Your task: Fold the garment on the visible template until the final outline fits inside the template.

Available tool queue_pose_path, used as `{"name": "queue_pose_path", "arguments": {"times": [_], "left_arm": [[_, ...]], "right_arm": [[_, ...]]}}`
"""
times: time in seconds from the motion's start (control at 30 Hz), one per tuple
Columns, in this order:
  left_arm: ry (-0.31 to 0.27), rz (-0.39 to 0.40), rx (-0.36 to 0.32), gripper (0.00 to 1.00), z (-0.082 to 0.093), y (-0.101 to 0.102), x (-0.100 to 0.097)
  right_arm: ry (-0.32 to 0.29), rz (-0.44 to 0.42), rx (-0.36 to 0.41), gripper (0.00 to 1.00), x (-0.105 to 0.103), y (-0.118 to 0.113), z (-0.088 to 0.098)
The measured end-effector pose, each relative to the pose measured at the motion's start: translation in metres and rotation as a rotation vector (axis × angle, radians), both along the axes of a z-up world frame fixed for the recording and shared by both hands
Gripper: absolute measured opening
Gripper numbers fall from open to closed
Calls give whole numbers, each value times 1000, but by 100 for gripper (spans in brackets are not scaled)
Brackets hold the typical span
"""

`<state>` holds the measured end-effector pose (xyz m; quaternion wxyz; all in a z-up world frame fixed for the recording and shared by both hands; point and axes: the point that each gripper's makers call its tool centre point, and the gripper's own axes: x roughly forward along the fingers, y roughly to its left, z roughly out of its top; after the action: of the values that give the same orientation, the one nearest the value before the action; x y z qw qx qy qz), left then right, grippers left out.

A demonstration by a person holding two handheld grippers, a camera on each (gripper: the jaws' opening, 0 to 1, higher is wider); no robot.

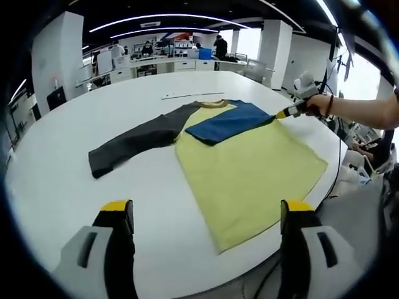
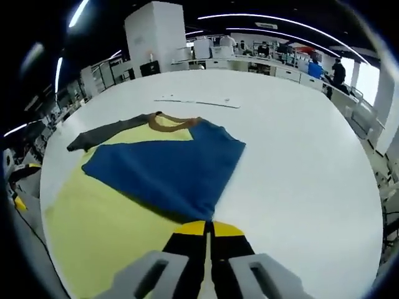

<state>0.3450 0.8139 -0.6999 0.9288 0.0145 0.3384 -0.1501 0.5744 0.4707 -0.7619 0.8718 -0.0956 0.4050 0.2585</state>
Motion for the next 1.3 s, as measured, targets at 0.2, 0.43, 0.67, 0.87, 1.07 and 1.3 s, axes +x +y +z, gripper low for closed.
{"name": "queue_pose_path", "arguments": {"times": [0.2, 0.43, 0.67, 0.87, 1.07, 1.3], "left_arm": [[4, -4, 0, 95, -1, -2, 0], [5, -9, -8, 94, -1, -5, 1], [9, 6, -6, 93, -3, 0, 0], [10, 17, -8, 93, -4, 3, 0], [11, 21, -9, 93, -5, 4, 2], [14, 23, -5, 93, -5, 7, 7]], "right_arm": [[35, -17, 44, 0, -7, 3, -2], [59, -69, 76, 1, -11, 3, -10], [37, -79, 59, 0, -11, 1, -12], [36, -69, 21, 0, -8, -14, -12], [31, -51, -10, 0, -8, -23, -12], [31, -37, -17, 0, -5, -31, -11]]}}
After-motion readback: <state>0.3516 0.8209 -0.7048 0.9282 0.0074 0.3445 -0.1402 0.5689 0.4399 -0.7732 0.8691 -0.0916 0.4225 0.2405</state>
